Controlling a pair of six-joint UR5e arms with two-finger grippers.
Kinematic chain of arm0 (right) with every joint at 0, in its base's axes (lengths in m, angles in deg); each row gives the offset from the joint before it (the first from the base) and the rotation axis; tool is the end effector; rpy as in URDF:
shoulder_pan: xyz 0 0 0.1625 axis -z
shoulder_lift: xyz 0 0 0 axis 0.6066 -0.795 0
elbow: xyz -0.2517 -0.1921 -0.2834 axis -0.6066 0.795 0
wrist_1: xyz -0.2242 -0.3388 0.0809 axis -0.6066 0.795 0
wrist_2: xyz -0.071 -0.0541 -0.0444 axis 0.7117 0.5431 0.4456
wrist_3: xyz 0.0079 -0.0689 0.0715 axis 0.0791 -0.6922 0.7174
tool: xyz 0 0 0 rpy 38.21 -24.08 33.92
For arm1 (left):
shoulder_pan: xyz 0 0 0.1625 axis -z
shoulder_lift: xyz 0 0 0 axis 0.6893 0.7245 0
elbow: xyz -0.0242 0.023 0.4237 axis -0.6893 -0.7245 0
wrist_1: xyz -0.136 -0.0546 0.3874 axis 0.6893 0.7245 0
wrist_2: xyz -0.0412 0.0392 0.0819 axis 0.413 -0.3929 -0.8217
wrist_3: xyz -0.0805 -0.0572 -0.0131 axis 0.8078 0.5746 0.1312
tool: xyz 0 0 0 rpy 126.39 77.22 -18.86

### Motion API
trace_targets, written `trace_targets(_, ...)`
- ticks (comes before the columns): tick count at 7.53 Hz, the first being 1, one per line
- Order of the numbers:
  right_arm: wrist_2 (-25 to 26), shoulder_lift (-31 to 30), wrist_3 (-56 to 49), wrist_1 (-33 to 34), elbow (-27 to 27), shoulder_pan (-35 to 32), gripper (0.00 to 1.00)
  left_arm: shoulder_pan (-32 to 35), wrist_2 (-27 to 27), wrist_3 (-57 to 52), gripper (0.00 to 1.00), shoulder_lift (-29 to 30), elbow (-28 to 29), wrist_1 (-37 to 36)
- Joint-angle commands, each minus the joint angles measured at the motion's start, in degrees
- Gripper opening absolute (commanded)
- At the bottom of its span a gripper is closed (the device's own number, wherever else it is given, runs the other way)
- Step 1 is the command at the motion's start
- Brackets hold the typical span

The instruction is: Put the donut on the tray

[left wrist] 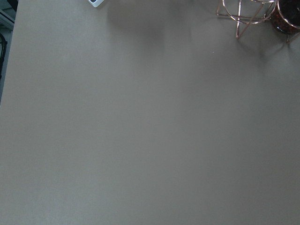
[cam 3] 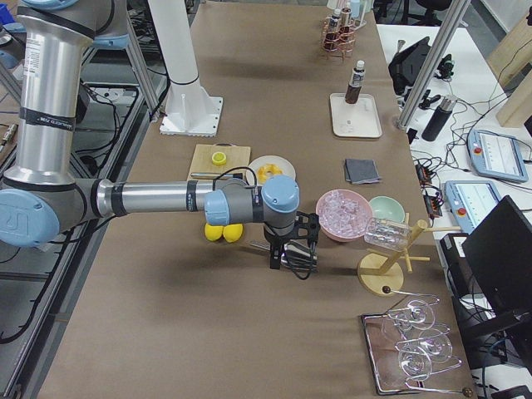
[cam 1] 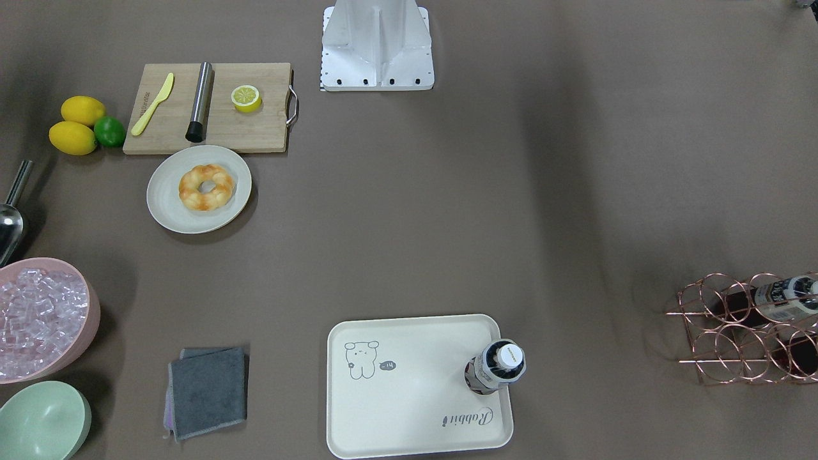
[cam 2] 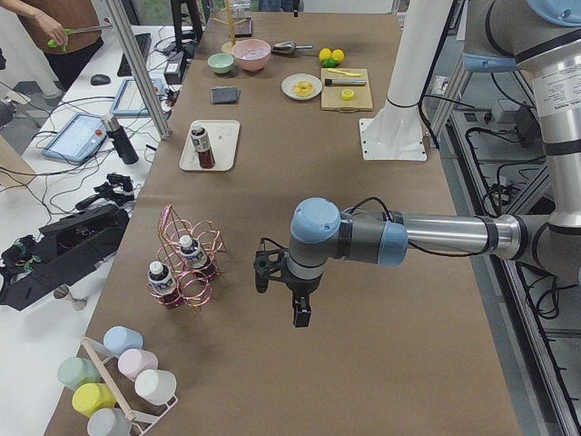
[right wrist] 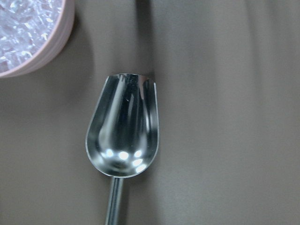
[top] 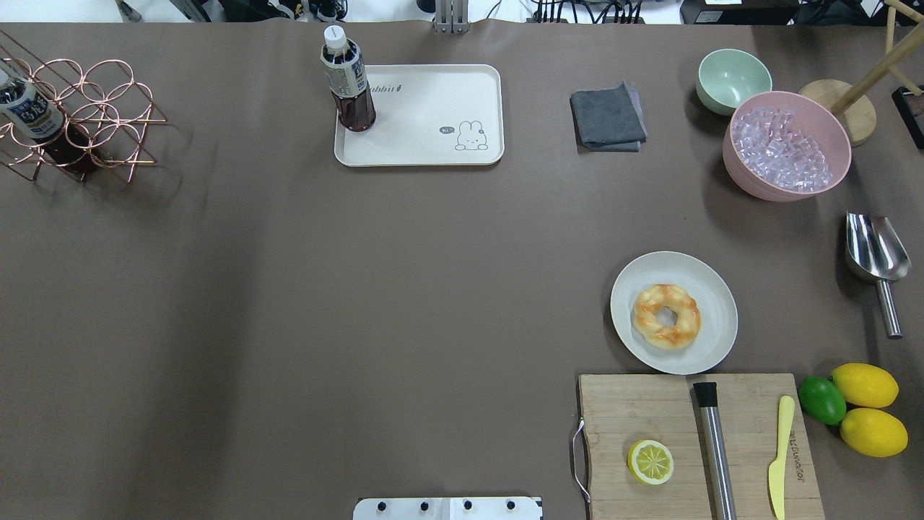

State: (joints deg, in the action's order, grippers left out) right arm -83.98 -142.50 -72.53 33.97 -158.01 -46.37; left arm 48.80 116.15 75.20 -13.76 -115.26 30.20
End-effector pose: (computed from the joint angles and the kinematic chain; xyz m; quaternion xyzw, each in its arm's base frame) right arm 0.0137 -0.4249 0.6085 -0.0059 -0.4047 0.0301 0.9139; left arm -0.0851 -0.3636 0.6128 0.0378 0.3397 -0.0717 0.9370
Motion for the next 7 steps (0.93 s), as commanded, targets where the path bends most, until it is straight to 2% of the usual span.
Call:
trace_targets(1,0.2,2.2,16.4,-0.6,-5.0,9.3,1.0,0.0,0.0,0.0,0.98,0.0,0.0,0.0)
trace_targets(3,1.4,3.9,26.6,-1.9,-7.8,16.3,1.0,0.0,-0.2,0.0,0.98,0.0,0.1,0.0)
trace_targets(5,6.6,6.2,42.0,-10.2,-7.7,25.0,1.0,0.0,-0.3,0.0,0.98,0.0,0.3,0.0)
trace_targets(7,9.4,8.6,51.6,-11.8,-6.4,32.0,0.98,0.0,-0.4,0.0,0.98,0.2,0.4,0.0)
